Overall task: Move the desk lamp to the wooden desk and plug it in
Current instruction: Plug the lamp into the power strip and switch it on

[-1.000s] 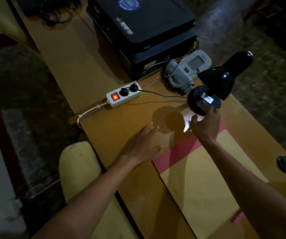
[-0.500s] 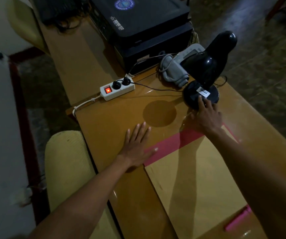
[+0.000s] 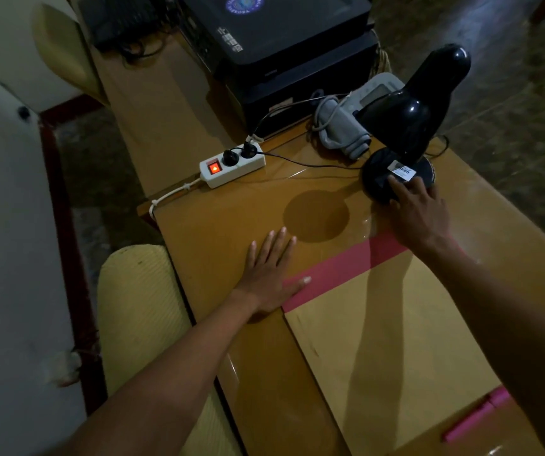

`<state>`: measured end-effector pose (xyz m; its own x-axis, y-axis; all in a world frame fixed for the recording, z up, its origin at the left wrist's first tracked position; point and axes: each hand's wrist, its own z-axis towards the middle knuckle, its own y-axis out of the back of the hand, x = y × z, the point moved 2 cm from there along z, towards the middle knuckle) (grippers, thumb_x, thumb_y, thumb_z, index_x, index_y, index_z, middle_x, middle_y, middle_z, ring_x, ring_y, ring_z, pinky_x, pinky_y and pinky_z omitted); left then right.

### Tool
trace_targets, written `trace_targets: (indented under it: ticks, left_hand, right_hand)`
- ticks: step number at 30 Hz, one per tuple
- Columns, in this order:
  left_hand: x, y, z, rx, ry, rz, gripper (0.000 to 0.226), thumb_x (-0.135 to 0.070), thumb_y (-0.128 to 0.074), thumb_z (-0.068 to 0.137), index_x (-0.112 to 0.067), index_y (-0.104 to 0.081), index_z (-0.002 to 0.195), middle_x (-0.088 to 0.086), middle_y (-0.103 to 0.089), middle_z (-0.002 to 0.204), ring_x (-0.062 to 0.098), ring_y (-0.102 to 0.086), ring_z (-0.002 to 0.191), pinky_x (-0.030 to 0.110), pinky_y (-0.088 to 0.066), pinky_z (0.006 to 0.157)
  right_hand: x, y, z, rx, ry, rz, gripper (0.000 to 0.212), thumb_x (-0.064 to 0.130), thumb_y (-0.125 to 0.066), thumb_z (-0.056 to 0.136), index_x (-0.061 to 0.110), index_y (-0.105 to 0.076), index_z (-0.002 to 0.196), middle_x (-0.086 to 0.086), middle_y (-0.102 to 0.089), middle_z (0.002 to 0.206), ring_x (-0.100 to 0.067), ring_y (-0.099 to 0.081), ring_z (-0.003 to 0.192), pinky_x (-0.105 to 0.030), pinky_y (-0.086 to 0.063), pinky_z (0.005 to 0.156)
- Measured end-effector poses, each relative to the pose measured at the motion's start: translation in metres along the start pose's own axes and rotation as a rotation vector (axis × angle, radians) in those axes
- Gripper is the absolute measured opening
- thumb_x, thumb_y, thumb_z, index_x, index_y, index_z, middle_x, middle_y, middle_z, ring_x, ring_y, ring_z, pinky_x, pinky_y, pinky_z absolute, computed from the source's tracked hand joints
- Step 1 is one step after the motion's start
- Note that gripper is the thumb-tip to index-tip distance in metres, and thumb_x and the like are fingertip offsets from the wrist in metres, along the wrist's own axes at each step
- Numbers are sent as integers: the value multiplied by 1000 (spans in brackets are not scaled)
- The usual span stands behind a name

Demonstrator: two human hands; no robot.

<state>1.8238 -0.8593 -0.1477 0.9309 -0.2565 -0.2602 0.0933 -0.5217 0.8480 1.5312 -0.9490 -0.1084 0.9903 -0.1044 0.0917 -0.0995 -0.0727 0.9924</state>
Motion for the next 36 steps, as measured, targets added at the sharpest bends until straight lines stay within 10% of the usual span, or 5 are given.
trace_targets:
  ticks: [7, 36]
  left_hand:
    - [3, -5, 4, -24, -11, 20, 93, -80, -17, 90, -28, 25, 155, -3, 41, 159, 18, 40, 144, 47, 29, 113]
    - [1, -9, 3, -153, 6, 109, 97, -77, -26, 90, -21, 15, 158, 6, 28, 163, 24, 22, 152, 52, 18, 119]
  right_hand:
    - [-9, -2, 8, -138, 138, 157, 43, 18, -74, 92, 8, -66, 133, -26, -55, 129, -48, -52, 111, -61, -48, 94]
    - [-9, -14, 13, -80, -16, 324, 42, 4, -48, 105, 14, -52, 145, -15, -42, 141, -43, -47, 128, -53, -48, 97]
